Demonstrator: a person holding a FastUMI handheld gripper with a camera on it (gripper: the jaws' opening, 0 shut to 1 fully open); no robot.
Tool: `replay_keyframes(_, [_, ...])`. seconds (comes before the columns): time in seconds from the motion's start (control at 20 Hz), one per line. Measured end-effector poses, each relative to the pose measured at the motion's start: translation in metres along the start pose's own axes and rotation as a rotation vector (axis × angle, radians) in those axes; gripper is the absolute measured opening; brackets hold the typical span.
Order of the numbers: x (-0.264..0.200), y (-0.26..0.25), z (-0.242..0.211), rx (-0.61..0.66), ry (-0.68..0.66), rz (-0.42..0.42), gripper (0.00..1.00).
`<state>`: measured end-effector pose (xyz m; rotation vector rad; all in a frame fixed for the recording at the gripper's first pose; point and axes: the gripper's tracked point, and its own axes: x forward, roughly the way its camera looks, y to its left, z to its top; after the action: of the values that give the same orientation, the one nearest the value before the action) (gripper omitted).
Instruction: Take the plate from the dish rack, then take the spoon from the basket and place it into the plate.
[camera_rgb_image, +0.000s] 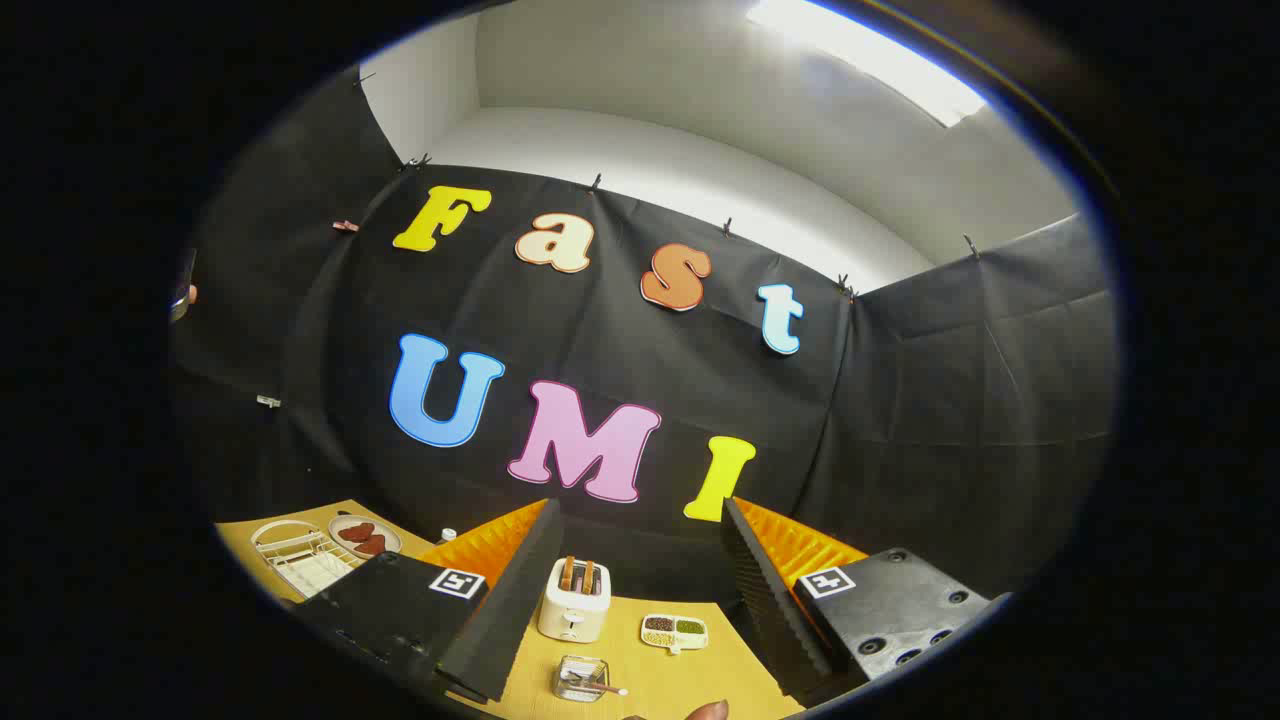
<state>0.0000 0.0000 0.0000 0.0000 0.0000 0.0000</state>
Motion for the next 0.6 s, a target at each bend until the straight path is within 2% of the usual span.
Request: replay_keyframes(0.6, [0.002,0.016,-0.005,-0.024,0.016,0.038,0.98])
